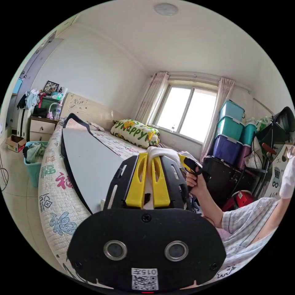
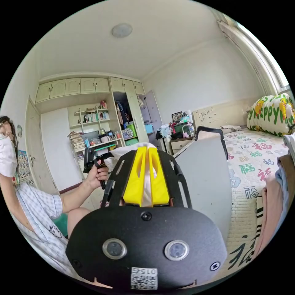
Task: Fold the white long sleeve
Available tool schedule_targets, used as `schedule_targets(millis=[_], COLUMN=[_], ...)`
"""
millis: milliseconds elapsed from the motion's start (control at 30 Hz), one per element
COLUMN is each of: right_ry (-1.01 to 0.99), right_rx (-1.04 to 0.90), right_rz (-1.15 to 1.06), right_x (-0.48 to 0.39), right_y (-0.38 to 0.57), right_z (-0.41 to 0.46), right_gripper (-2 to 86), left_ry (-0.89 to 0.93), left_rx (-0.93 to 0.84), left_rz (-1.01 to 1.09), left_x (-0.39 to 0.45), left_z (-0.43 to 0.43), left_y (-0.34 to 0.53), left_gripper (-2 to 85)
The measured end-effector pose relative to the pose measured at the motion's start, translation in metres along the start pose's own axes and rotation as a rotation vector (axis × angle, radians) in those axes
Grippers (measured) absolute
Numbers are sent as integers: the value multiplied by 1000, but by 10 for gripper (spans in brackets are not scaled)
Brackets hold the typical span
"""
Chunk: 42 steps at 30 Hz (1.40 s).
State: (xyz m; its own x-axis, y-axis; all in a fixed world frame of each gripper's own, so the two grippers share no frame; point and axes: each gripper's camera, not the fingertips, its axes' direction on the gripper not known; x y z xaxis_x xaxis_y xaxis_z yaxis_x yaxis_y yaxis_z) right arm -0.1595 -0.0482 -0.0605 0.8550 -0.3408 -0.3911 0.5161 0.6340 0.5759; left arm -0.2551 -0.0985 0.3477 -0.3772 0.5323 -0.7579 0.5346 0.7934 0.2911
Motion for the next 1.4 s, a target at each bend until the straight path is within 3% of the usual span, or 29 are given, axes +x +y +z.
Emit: schedule_targets(millis=[100,267,333,467,567,633,733,833,1000,1233,1333,1400], right_ry=[0,42,125,279,275,251,195,192,45,52,30,7], right_rx=[10,104,156,143,54,-107,-85,-164,-282,-647,-866,-845], right_rz=[59,45,-24,-186,-239,-133,54,26,-117,-286,-233,-249], right_x=[16,23,15,1,17,58,106,126,108,87,107,113], right_y=[15,35,38,21,7,4,41,76,94,162,190,196], right_z=[3,-16,-21,-9,27,71,89,102,146,274,319,321], right_gripper=[1,1,0,-1,0,1,-2,-1,16,99,132,116], left_ry=[-15,-107,-130,-194,-244,-274,-457,-527,-625,-778,-602,-482], left_rx=[68,166,220,249,258,201,88,26,7,43,3,-95], left_rz=[49,342,433,417,274,124,-58,-204,-215,29,129,114], left_x=[21,99,129,142,109,58,-6,-50,-49,12,26,17], left_z=[-11,-26,-29,-27,-21,-7,8,1,-13,-9,0,23], left_y=[1,0,3,-5,-9,-5,13,25,16,-6,-18,-22], left_gripper=[2,1,1,1,1,1,0,-3,1,33,52,53])
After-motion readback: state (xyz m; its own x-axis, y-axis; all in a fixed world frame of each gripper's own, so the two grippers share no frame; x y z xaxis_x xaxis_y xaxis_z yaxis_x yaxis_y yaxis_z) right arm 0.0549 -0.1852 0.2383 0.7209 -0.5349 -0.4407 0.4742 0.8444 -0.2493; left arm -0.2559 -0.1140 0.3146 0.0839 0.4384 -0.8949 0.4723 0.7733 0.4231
